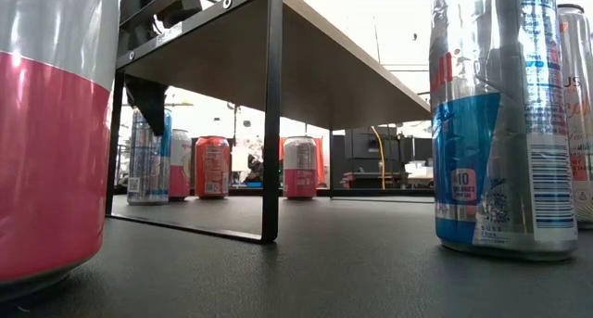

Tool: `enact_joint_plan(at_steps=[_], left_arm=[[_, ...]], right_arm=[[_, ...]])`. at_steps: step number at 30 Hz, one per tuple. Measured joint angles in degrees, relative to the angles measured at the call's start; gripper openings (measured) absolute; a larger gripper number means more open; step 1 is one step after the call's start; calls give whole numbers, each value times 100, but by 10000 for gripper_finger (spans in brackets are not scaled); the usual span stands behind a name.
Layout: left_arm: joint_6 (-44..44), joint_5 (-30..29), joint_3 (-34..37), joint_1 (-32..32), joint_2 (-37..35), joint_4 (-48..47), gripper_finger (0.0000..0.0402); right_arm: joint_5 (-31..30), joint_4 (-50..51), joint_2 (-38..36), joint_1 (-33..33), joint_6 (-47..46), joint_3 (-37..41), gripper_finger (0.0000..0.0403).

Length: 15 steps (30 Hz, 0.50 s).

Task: Place canned beverage on shelf
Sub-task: Put the top blue soda can on the shelf aligned with the blue soda can

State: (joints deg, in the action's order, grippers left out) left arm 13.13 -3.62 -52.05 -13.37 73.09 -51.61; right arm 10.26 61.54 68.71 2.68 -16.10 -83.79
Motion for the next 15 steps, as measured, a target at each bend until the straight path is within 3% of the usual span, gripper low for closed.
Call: enact_joint_plan(at_steps=[6, 15], left_arm=[[37, 17, 0, 0, 59, -10, 306], [308, 163, -50, 0, 32, -113, 238]], right_arm=[[0, 0, 0, 0, -79, 0, 87], [0, 0, 0, 0, -29, 0, 87]])
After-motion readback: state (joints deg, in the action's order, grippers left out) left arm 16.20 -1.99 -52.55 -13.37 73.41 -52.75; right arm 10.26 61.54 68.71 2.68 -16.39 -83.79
